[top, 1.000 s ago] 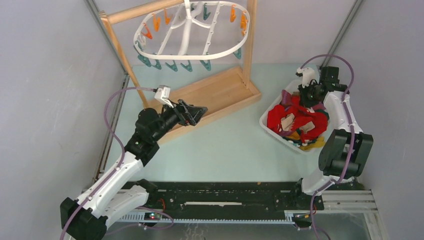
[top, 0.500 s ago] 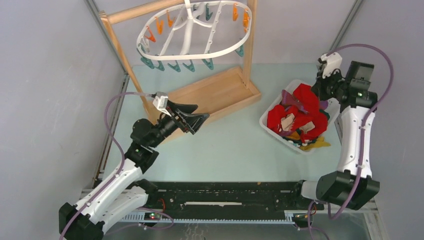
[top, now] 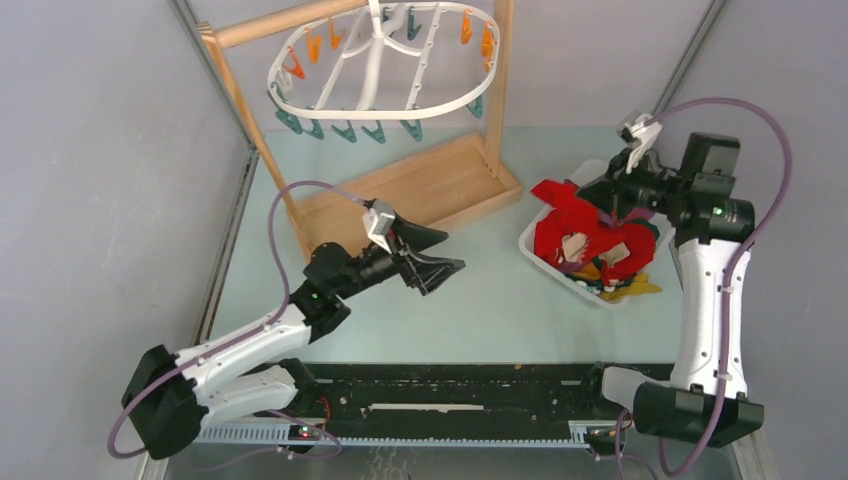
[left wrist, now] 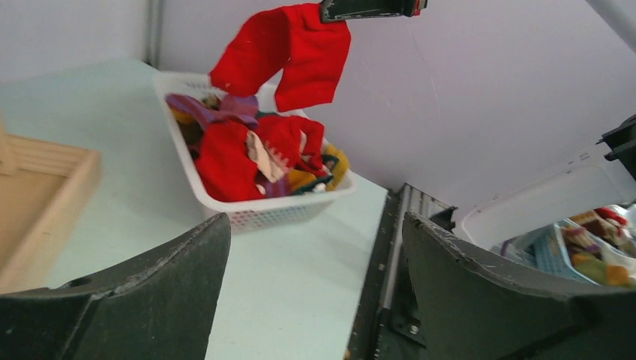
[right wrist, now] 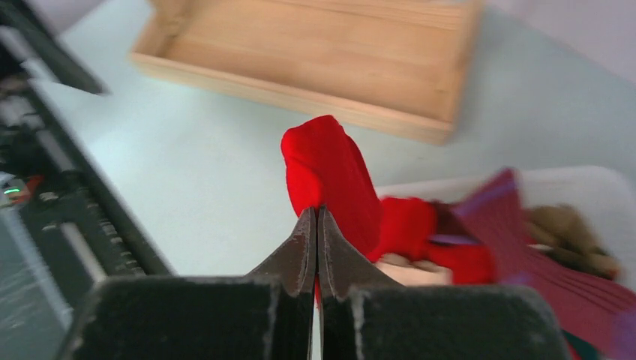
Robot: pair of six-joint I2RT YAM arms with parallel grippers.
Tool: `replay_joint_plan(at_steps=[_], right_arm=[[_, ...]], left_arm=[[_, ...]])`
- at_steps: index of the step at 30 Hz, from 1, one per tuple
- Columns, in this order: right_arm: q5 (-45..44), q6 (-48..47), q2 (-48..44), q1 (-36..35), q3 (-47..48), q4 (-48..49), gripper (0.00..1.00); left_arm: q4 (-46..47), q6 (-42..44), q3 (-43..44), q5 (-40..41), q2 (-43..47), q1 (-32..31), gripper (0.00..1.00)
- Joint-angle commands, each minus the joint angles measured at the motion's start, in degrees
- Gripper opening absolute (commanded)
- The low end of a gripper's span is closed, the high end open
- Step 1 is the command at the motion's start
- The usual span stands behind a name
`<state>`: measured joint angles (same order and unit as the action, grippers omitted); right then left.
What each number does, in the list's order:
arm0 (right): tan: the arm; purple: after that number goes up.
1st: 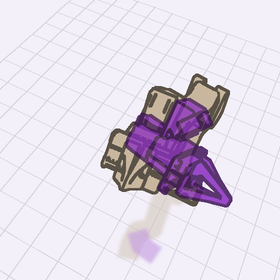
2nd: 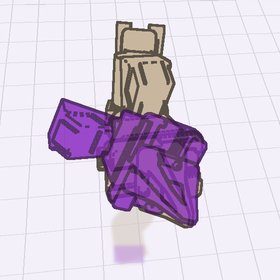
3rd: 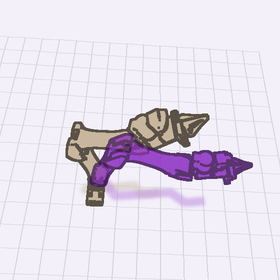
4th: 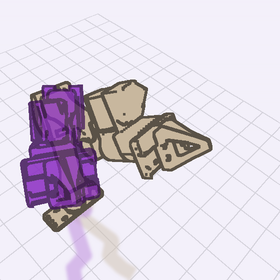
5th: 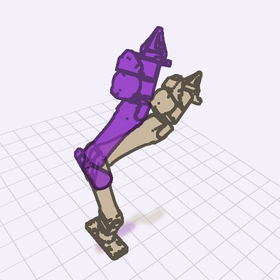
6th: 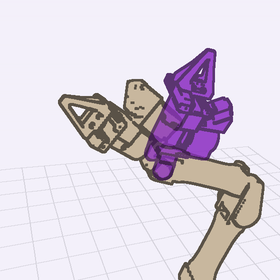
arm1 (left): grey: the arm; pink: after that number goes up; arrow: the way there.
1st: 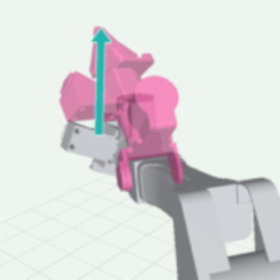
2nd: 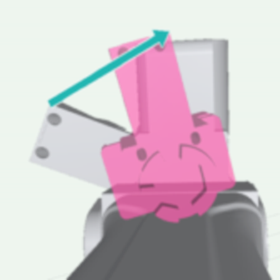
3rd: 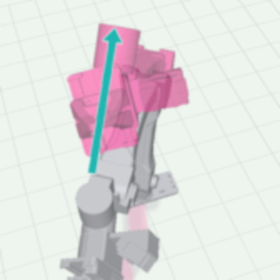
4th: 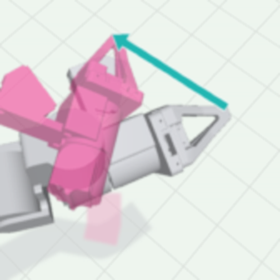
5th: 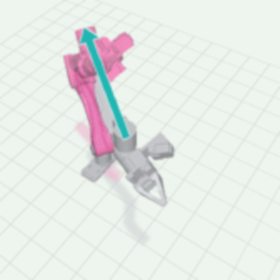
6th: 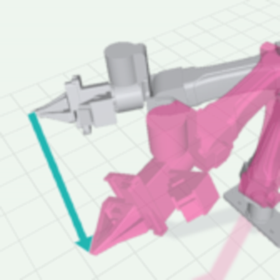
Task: Clip the socks to the hanger
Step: Pick up the sock from the bin.
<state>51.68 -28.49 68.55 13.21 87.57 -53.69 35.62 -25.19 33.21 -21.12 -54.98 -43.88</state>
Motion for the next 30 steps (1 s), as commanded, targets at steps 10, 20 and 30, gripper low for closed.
replay_joint_plan(at_steps=[10,20,30], right_arm=[[12.65,15.98,-7.14,-12.07,-14.36,10.73,0.0],[14.07,22.22,-10.03,-16.02,-18.48,16.34,0.0],[15.62,26.85,-10.72,-16.96,-20.12,19.62,0.0]], left_arm=[[12.85,-14.96,7.34,5.05,-15.01,-8.43,0.83],[14.13,-16.02,7.51,10.23,-18.23,-10.25,0.85],[12.02,-12.87,11.17,10.31,-21.69,-10.66,0.89]])
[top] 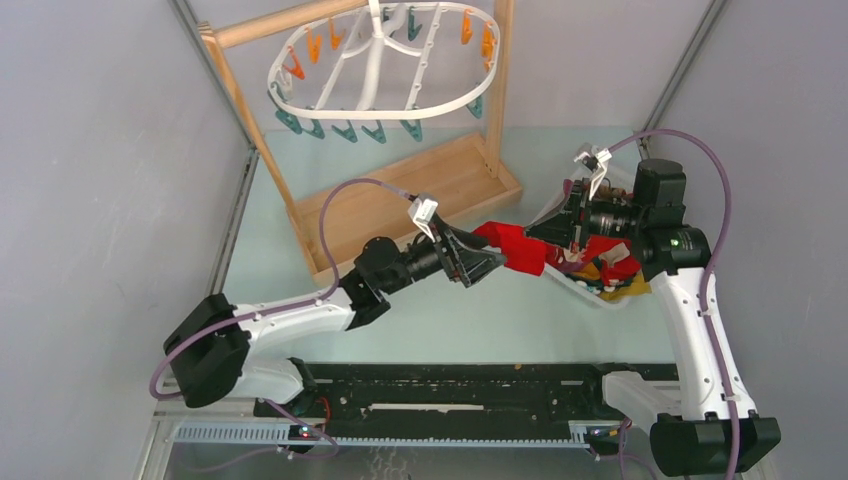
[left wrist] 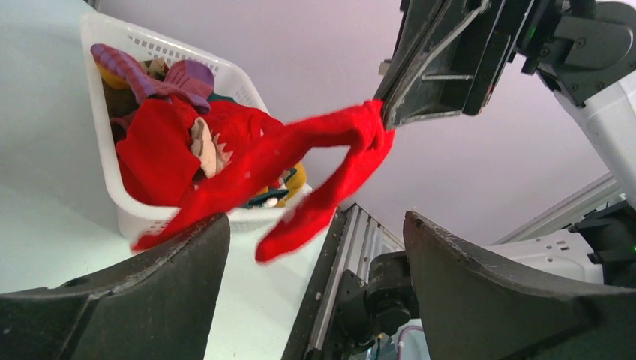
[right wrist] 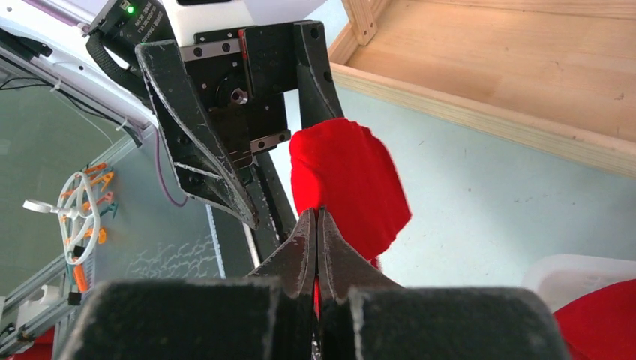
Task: Clip the socks to the hanger
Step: Pick up the sock from the bin.
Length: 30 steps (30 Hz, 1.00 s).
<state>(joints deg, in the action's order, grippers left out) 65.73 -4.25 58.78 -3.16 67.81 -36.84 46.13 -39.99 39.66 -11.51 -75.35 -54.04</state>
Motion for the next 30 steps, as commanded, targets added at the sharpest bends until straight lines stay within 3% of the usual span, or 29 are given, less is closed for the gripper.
replay_joint_plan(at_steps=[1,6,8,12,16,18,20,25,28,30], right_arm=[[1.59,2.85,-0.95,-0.74,-0.58,2.99,0.0],[1.52,3.12,-0.66,-1.38,-1.11,3.62,0.0],[1.37,2.91,-0.37,-1.64,-1.08,3.62,0.0],[-0.63,0.8,0.67,-2.17,-1.09,2.38,0.0],[-2.71,-0.92,2.02,-2.69,-1.1,2.0,0.0],[-3.67,-2.18,2.41,-3.46,-1.1,1.64,0.02],[-4.47,-4.15,2.76,-4.22,-1.01,1.07,0.18],[-6.44,-18.5,3.51,-4.17,3.83,-6.9,0.73],[-5.54,-29.7,1.61,-3.61,5.04,-9.21,0.89],[-1.82,-42.2,0.09,-3.68,5.05,-13.51,0.9]], left_arm=[[1.51,1.93,5.5,0.43,-1.98,-0.53,0.89],[1.68,1.55,8.39,-1.72,-5.36,-0.67,0.78],[1.77,1.06,9.41,-2.94,-6.5,-0.8,0.68],[2.39,-0.22,9.73,-4.4,-7.06,-0.91,0.27],[2.04,-0.95,7.88,-3.69,-5.11,-0.89,0.02],[1.87,-2.74,7.34,-3.44,-4.32,-0.69,0.0],[1.86,-6.32,6.79,-3.43,-3.67,-0.13,0.0],[1.27,-25.29,3.7,-5.35,-1.9,3.81,0.0],[-0.41,-34.9,0.09,-5.53,0.07,5.39,0.0],[-3.91,-41.39,-2.46,-3.83,1.65,6.03,0.0]])
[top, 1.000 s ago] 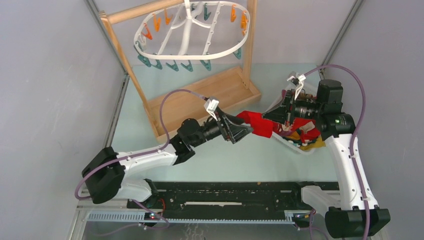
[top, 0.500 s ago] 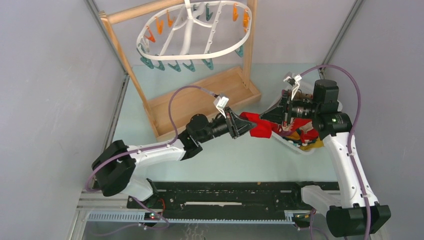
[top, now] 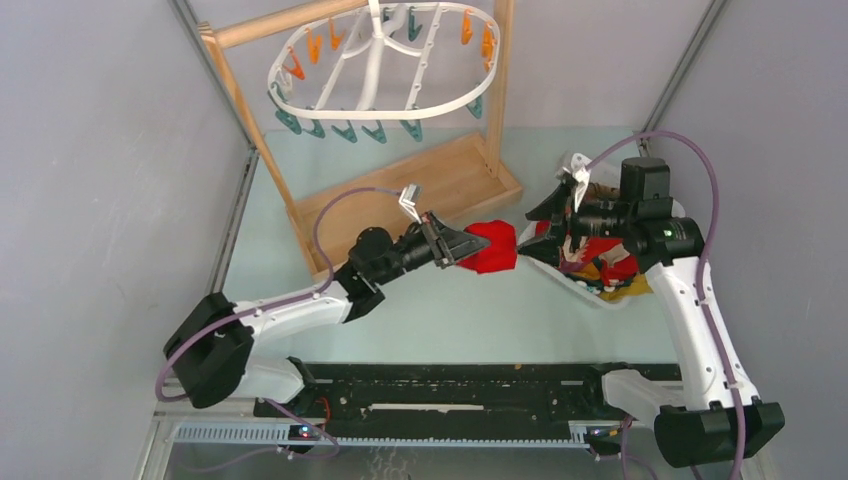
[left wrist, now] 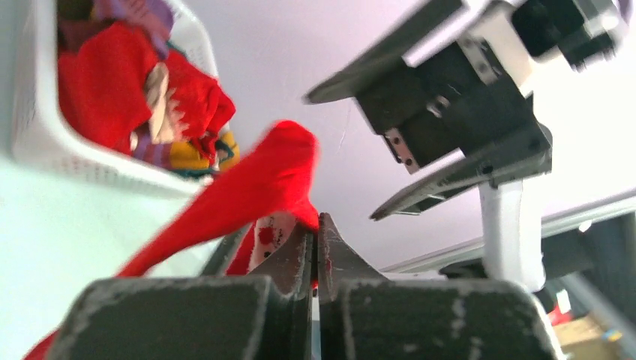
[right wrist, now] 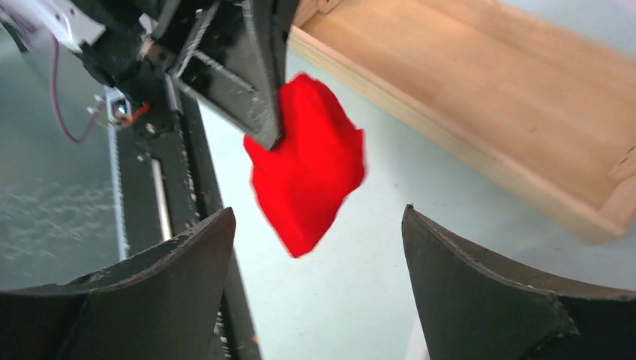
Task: Clip the socks to the hanger
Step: Pick up the sock from the bin.
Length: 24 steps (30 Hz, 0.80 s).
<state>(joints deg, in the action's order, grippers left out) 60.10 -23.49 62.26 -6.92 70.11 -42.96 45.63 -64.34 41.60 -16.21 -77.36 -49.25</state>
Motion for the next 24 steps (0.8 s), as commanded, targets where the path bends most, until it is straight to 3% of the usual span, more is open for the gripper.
replay_joint_plan(at_steps=[1,4,6,11,19,24], right_arm=[[6.25,-30.11,-4.25,0.02,2.52,-10.8,0.9],[10.01,-50.08,-6.69,-1.23,-0.26,-17.45,0.94],[8.17,-53.38,-8.7,-3.85,-3.03,-15.45,0.95],[-4.74,-43.04,-14.58,-14.71,-12.01,3.06,0.94],[-40.04,-31.77,-22.87,-36.54,-28.83,34.39,0.94],[-49.48,-29.22,-22.49,-39.94,-32.87,45.11,0.92]], left_arm=[[-4.16,-20.02,-5.63,1.17,4.43,1.69,0.0],[-4.4,-28.82,-8.48,2.32,5.64,1.9,0.0],[-5.15,-32.9,-8.65,2.68,6.06,1.94,0.0],[-5.49,-40.74,-9.59,5.83,7.23,1.91,0.0],[-5.02,-48.05,-11.9,12.16,10.59,1.51,0.0],[-5.02,-50.76,-13.29,14.54,12.47,0.85,0.0]])
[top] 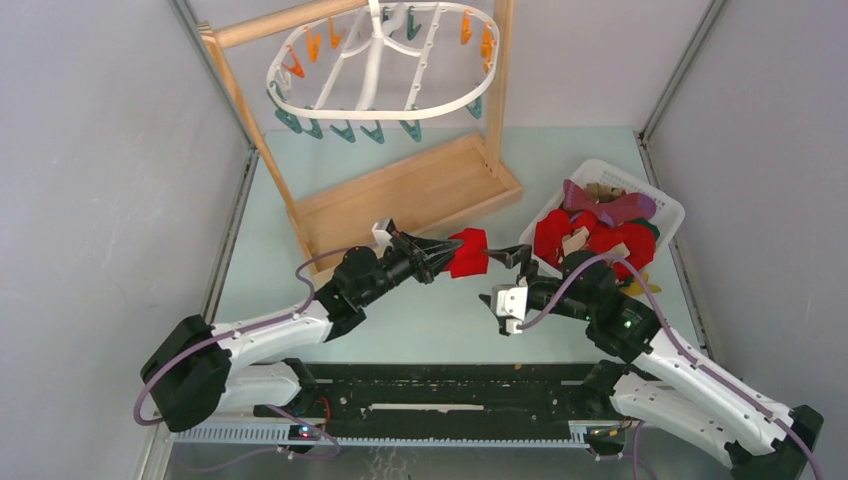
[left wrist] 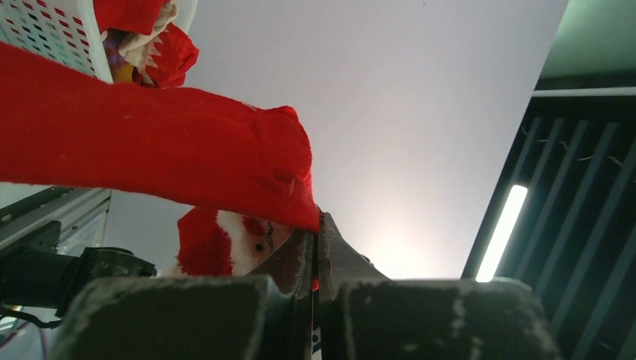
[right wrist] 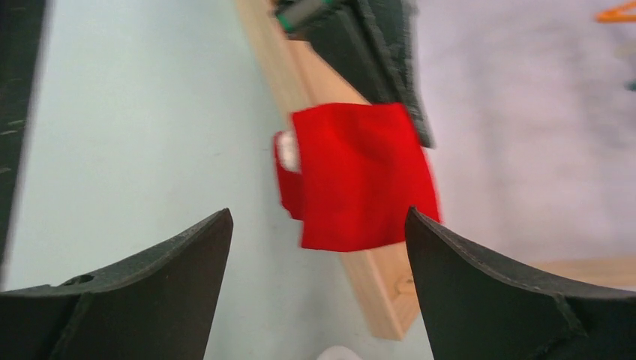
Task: Clip the socks to the hanger
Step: Pick up the sock from the bin.
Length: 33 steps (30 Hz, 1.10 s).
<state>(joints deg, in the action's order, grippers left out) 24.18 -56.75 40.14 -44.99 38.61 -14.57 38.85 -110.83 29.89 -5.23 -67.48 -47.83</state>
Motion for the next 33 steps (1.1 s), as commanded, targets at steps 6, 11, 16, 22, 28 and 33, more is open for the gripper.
replay_joint_plan(at_steps=[6,11,16,22,28,33], right_arm=[[-18.02,2.88,0.72,-4.15,-4.42,23.31,0.91],[-18.59,2.53,1.71,-6.66,-5.56,25.69,0.9],[-17.42,3.8,0.68,-8.33,-5.63,23.75,0.89],[-22.0,4.29,-0.37,-11.65,-9.12,28.4,0.9],[-26.38,4.45,2.2,-13.54,-11.38,37.51,0.9],[-27.74,3.35,4.11,-14.16,-12.02,41.57,0.87]], left_arm=[[1.75,-6.12,-2.05,5.07,4.17,-1.18,0.0],[2.71,-7.21,-1.68,6.77,4.03,-1.29,0.0],[3.6,-7.74,-1.81,7.46,4.17,-1.3,0.0],[3.23,-8.35,-2.14,8.99,5.07,-1.65,0.0],[2.3,-8.61,-1.42,9.4,5.57,-2.3,0.0],[2.19,-8.66,-1.58,10.39,6.23,-2.92,0.0]])
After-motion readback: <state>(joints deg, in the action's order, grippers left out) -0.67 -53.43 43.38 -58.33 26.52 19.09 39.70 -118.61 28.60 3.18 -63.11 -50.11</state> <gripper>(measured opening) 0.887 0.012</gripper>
